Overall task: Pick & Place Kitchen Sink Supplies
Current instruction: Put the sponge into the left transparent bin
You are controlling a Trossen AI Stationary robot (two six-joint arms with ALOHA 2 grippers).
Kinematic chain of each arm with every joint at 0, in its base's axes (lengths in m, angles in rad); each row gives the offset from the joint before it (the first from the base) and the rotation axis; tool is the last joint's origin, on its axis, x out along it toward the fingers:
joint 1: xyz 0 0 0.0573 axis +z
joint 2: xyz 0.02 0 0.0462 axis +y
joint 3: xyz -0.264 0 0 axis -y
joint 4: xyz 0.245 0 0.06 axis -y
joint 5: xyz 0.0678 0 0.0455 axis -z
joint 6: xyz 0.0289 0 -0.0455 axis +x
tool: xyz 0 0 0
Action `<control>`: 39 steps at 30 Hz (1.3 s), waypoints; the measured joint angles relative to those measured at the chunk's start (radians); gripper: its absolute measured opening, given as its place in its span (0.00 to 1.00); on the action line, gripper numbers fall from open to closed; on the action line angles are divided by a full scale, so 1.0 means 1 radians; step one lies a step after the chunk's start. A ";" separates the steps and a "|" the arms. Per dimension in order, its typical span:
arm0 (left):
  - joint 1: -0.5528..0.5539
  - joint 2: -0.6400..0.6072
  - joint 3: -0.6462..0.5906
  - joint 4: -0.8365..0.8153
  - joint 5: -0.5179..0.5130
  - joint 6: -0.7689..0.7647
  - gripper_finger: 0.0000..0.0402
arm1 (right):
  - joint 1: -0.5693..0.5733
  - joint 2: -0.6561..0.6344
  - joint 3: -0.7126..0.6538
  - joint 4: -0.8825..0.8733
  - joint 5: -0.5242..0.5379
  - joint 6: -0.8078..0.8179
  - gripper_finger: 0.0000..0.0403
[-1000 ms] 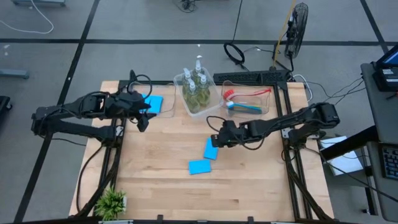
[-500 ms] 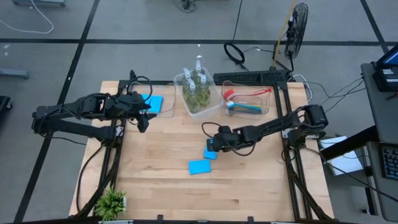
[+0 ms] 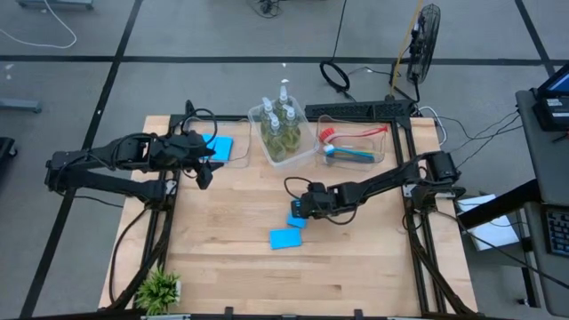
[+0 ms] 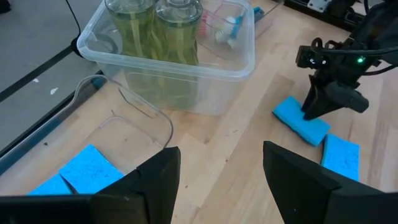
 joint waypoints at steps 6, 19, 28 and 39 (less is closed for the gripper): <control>0.000 0.000 0.000 0.000 0.000 0.000 0.57 | -0.005 -0.090 -0.005 -0.195 0.032 -0.025 0.34; 0.000 0.000 0.000 0.000 -0.008 0.006 0.57 | -0.004 -0.233 -0.005 -0.427 0.118 -0.031 0.34; 0.000 0.000 0.000 0.001 -0.008 -0.006 0.57 | -0.011 -0.160 -0.023 -0.364 0.118 -0.031 0.34; -0.003 0.000 0.000 0.003 -0.008 -0.026 0.57 | -0.019 -0.133 -0.120 -0.260 0.108 -0.026 0.34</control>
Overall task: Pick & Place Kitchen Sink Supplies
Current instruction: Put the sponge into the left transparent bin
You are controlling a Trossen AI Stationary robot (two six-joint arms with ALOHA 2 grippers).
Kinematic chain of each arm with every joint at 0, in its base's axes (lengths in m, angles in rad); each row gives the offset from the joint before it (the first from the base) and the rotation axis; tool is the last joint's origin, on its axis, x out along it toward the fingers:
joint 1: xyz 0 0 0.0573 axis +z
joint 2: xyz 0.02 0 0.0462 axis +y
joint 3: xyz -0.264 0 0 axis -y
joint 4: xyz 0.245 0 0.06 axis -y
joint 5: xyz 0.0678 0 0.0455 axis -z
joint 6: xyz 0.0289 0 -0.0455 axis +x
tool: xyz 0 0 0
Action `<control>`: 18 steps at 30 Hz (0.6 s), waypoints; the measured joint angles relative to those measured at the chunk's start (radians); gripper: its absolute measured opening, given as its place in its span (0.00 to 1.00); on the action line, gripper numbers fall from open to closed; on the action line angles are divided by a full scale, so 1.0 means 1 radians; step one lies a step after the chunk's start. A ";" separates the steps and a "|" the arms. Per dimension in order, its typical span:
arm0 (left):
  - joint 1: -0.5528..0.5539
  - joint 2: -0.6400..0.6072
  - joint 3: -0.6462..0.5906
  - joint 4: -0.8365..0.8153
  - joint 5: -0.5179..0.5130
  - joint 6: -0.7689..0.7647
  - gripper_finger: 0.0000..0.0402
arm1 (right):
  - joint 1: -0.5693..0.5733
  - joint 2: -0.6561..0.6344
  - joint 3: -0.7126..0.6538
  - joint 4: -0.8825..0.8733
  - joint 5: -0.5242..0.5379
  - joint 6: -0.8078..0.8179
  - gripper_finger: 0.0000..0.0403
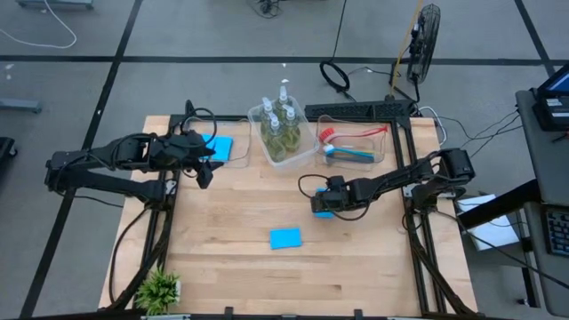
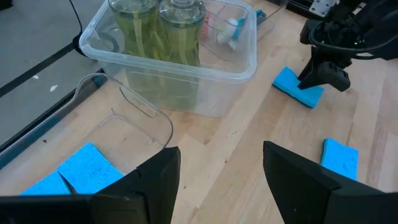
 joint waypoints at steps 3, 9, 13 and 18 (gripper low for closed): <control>-0.001 0.000 0.000 0.000 0.000 -0.001 0.57 | 0.000 -0.010 -0.001 0.017 0.006 -0.004 0.34; -0.001 0.000 0.000 0.000 0.000 -0.002 0.57 | -0.001 -0.061 -0.004 0.042 0.003 -0.009 0.34; -0.001 0.000 0.000 0.000 0.000 -0.001 0.57 | 0.002 -0.125 0.000 0.026 0.006 -0.018 0.34; -0.001 0.000 0.000 0.000 0.000 -0.001 0.57 | 0.002 -0.148 -0.001 -0.037 0.007 -0.010 0.34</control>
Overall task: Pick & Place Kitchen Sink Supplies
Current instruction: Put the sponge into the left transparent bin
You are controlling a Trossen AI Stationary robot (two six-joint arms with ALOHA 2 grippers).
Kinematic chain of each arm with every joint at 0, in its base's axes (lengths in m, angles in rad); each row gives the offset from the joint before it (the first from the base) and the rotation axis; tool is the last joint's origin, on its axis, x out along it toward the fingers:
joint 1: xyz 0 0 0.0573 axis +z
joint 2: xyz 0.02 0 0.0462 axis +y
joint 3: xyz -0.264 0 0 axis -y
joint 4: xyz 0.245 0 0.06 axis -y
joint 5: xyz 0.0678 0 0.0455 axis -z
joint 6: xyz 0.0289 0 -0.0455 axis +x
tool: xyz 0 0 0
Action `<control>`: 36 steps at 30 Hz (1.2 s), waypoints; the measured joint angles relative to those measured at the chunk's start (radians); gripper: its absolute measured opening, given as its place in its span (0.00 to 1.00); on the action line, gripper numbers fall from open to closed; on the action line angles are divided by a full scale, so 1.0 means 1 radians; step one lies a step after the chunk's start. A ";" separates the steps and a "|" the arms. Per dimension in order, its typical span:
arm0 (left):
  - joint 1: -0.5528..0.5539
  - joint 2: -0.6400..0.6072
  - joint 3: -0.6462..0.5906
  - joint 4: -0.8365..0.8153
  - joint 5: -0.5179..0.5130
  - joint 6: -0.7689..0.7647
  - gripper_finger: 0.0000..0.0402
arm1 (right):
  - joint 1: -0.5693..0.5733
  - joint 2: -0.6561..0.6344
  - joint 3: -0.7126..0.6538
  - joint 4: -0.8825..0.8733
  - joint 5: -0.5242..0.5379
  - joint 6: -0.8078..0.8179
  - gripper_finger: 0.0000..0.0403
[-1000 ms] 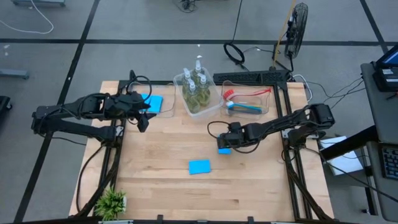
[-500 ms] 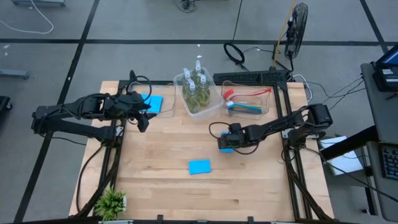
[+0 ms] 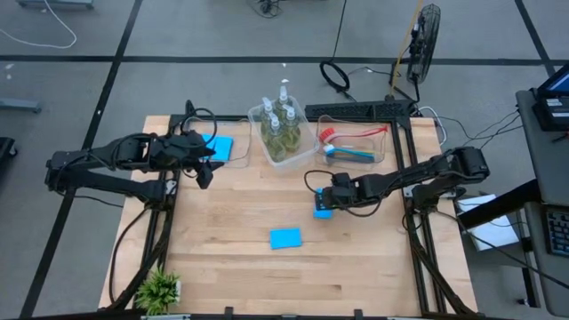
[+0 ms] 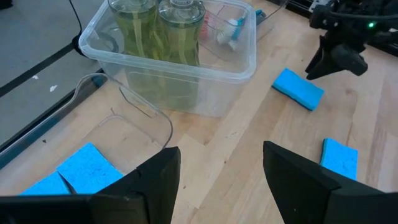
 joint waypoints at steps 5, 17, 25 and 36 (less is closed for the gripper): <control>0.000 0.000 0.000 0.000 0.000 0.001 0.57 | 0.000 0.000 -0.020 -0.003 0.001 0.008 0.34; 0.000 0.000 0.000 0.005 -0.001 0.001 0.57 | -0.011 -0.002 -0.171 0.239 0.005 0.047 0.34; 0.000 0.000 0.000 0.062 -0.001 0.001 0.57 | -0.011 -0.012 -0.174 0.242 0.005 0.041 0.34; 0.000 0.001 0.000 0.062 0.000 -0.019 0.57 | 0.000 -0.012 -0.174 0.305 0.003 0.036 0.34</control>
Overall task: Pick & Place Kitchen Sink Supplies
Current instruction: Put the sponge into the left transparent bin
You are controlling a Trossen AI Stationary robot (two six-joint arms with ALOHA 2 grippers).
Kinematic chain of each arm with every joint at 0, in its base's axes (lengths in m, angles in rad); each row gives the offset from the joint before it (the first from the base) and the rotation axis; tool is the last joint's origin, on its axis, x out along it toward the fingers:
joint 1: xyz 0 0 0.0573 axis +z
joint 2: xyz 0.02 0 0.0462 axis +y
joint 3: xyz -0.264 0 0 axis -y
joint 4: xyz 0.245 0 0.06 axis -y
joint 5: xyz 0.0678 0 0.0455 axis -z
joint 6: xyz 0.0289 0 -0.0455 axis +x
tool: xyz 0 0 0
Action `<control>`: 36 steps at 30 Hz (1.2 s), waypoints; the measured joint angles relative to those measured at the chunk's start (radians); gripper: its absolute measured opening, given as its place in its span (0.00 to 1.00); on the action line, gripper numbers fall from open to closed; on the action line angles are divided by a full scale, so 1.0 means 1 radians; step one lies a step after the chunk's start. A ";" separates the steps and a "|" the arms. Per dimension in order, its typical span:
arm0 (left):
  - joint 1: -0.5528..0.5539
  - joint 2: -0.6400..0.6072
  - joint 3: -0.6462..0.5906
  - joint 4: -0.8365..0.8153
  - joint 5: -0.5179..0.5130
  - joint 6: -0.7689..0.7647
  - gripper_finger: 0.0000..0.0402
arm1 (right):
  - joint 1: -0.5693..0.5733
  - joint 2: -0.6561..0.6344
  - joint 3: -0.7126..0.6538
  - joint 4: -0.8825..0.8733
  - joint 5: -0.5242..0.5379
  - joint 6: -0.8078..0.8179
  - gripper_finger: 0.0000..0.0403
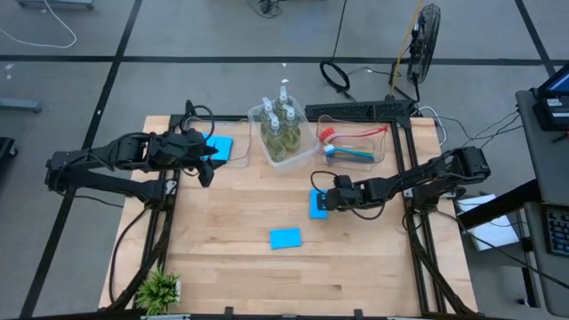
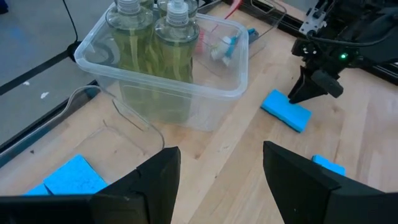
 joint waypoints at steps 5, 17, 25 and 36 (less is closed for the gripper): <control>0.000 0.009 0.000 0.000 0.000 0.003 0.57 | 0.000 0.000 0.000 0.004 -0.002 -0.003 0.34; 0.000 0.081 0.000 0.042 0.001 0.007 0.57 | -0.014 0.074 0.004 0.014 0.002 -0.039 0.31; -0.001 0.154 0.000 0.072 0.027 -0.007 0.57 | -0.014 0.081 0.002 0.039 0.004 -0.094 0.10; -0.031 0.190 0.000 0.122 0.038 -0.008 0.57 | -0.016 0.055 0.000 0.064 -0.002 -0.161 0.00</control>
